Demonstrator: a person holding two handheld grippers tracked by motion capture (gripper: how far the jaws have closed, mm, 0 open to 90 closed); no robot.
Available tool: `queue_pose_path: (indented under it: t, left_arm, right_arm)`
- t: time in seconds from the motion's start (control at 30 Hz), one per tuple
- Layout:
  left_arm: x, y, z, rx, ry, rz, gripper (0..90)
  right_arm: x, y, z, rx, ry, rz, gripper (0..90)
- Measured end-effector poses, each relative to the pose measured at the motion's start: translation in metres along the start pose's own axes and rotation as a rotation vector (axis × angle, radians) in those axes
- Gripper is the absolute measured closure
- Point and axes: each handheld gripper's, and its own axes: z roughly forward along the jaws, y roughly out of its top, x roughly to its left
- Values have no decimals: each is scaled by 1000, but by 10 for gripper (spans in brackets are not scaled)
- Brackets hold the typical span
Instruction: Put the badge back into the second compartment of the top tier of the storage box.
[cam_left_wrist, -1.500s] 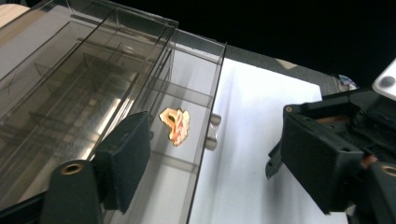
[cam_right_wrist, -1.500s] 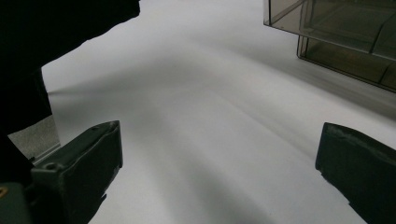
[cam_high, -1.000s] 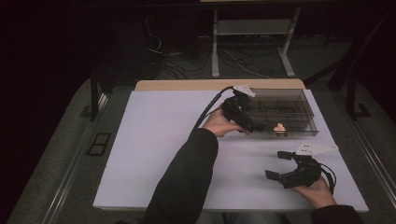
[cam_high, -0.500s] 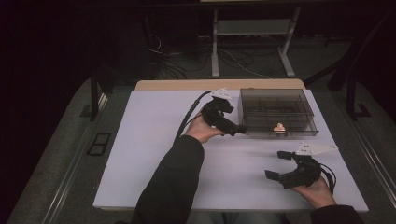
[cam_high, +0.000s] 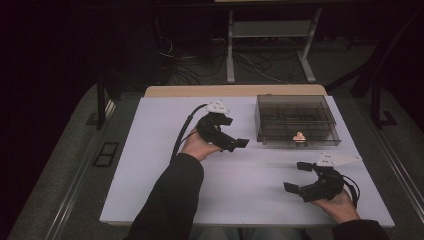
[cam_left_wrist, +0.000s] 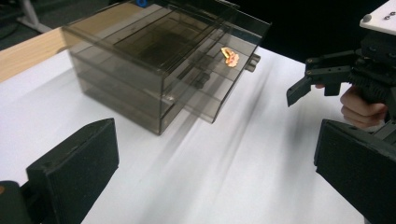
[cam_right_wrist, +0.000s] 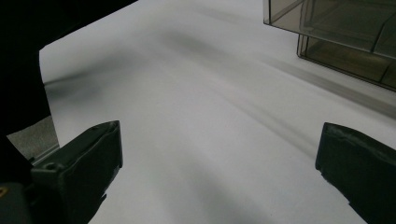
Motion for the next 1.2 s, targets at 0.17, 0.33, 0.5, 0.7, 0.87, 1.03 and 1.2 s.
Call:
queue_pose_path:
  t: [0.17, 0.33, 0.5, 0.7, 0.87, 1.03, 1.2]
  left_arm:
    - [0, -12, -13, -9, 21, -14, 0]
    - [-1, -25, -23, -13, 29, -27, 0]
    - [-2, -38, -28, -8, 39, -43, 0]
    - [-5, -51, -37, -10, 50, -55, 0]
    - [-6, -60, -47, -15, 65, -68, 0]
    - [-8, -73, -57, -26, 83, -85, 0]
    - [-10, -89, -66, -35, 97, -107, 0]
  right_arm:
    - [0, 0, 0, -1, -1, 0, 0]
    - [0, 0, 0, 0, 0, -1, 0]
    - [0, 0, 1, 3, 0, -2, 0]
    - [0, 0, 1, 3, 0, -3, 0]
    - [0, -1, 1, 4, -1, -3, 0]
    - [-1, -1, 1, 6, -5, -2, 0]
    - [-1, -1, 1, 4, -6, 2, 0]
